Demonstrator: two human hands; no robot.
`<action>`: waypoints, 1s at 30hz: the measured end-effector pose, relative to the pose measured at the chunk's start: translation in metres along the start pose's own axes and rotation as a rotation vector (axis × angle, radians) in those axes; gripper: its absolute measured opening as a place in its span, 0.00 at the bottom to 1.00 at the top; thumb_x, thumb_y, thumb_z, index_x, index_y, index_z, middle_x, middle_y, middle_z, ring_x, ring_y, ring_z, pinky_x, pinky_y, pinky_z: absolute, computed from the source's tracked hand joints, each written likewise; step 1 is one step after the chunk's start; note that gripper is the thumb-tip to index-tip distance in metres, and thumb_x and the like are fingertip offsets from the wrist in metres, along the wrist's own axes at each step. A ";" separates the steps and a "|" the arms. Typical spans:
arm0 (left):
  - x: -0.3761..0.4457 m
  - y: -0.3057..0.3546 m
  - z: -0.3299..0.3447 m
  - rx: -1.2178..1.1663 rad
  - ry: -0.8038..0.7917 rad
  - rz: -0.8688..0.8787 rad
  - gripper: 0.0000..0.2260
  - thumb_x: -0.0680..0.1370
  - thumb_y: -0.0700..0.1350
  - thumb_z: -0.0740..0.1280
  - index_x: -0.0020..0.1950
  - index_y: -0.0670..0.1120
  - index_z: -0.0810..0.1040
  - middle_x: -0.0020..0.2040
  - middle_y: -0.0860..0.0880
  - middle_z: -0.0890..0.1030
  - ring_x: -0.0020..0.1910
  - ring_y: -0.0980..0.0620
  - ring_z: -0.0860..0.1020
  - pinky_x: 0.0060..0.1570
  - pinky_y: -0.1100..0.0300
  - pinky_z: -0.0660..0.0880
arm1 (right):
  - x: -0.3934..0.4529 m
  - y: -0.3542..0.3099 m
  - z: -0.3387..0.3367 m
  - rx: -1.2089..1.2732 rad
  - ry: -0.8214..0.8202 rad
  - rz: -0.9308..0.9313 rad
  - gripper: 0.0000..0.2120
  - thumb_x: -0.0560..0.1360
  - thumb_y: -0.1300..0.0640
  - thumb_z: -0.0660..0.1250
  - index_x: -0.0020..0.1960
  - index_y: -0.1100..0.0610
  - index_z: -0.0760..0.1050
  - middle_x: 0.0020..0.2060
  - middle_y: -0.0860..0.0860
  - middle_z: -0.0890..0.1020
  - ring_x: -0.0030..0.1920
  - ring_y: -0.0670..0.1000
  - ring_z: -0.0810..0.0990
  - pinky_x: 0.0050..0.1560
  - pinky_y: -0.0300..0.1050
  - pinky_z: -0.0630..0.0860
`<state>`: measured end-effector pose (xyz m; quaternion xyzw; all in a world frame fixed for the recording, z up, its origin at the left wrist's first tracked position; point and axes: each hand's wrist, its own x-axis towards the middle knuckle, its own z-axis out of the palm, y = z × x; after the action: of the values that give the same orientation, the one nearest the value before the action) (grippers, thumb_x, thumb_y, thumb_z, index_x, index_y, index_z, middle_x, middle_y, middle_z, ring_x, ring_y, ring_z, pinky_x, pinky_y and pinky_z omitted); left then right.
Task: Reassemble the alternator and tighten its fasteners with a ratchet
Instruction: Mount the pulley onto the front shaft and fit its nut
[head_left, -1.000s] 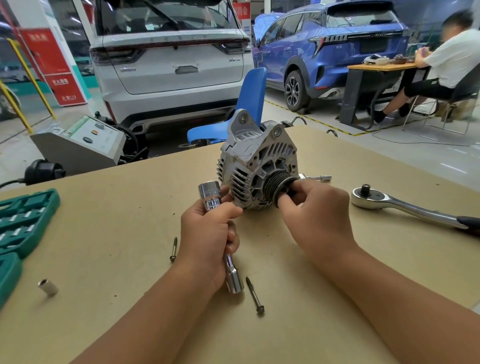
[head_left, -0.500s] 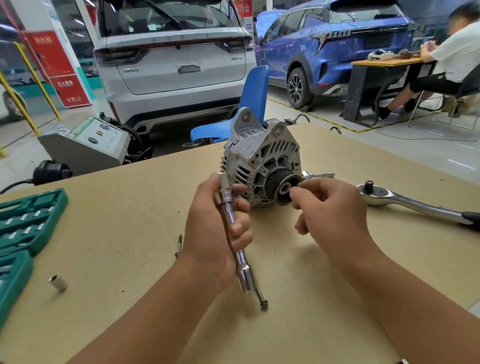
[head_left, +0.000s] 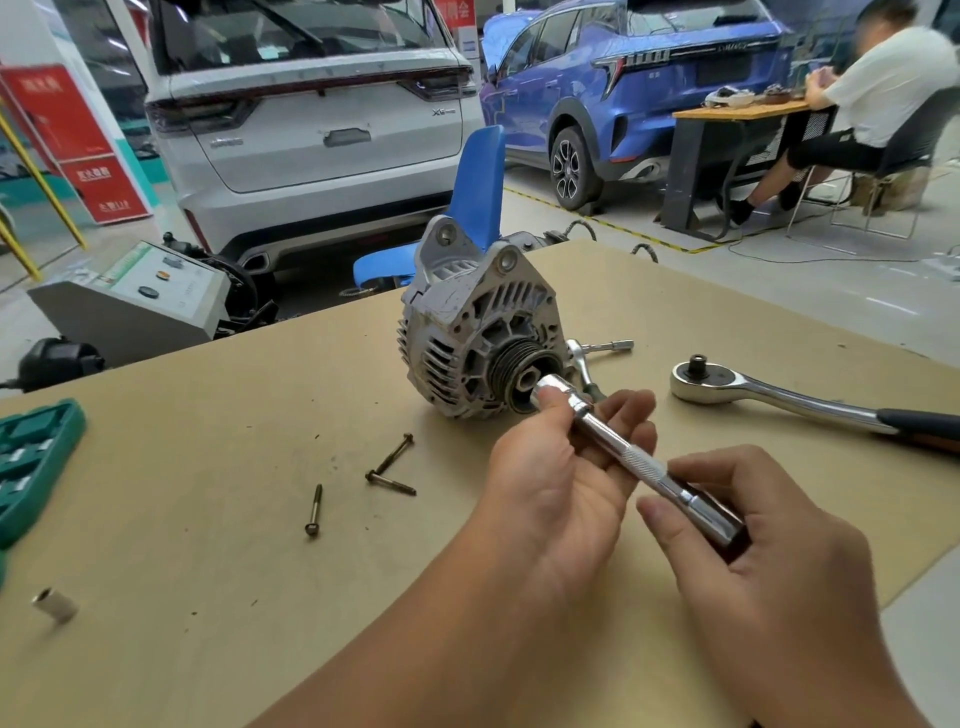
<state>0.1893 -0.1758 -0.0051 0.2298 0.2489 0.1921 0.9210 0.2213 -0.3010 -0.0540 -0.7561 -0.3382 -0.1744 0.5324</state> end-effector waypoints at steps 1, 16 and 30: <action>0.003 0.002 -0.003 0.023 0.017 0.016 0.21 0.87 0.53 0.57 0.52 0.34 0.76 0.41 0.39 0.85 0.39 0.46 0.86 0.46 0.52 0.82 | 0.005 0.003 0.002 -0.040 0.007 -0.034 0.11 0.72 0.55 0.77 0.48 0.46 0.76 0.31 0.45 0.81 0.38 0.43 0.80 0.36 0.28 0.71; 0.016 0.004 -0.028 0.208 -0.042 0.008 0.10 0.84 0.43 0.61 0.60 0.41 0.78 0.42 0.46 0.85 0.36 0.53 0.79 0.34 0.62 0.72 | 0.014 0.004 0.024 0.036 -0.004 -0.068 0.10 0.69 0.58 0.77 0.47 0.48 0.82 0.29 0.42 0.79 0.33 0.42 0.78 0.37 0.26 0.71; 0.014 0.011 -0.035 0.044 -0.134 -0.058 0.06 0.83 0.37 0.62 0.55 0.35 0.75 0.42 0.38 0.83 0.26 0.57 0.70 0.27 0.65 0.74 | -0.006 -0.006 0.026 0.159 0.090 0.154 0.08 0.75 0.39 0.67 0.48 0.43 0.77 0.31 0.39 0.82 0.23 0.41 0.80 0.29 0.46 0.80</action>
<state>0.1783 -0.1492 -0.0317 0.2552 0.1976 0.1441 0.9355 0.2098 -0.2779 -0.0633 -0.7268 -0.2676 -0.1394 0.6170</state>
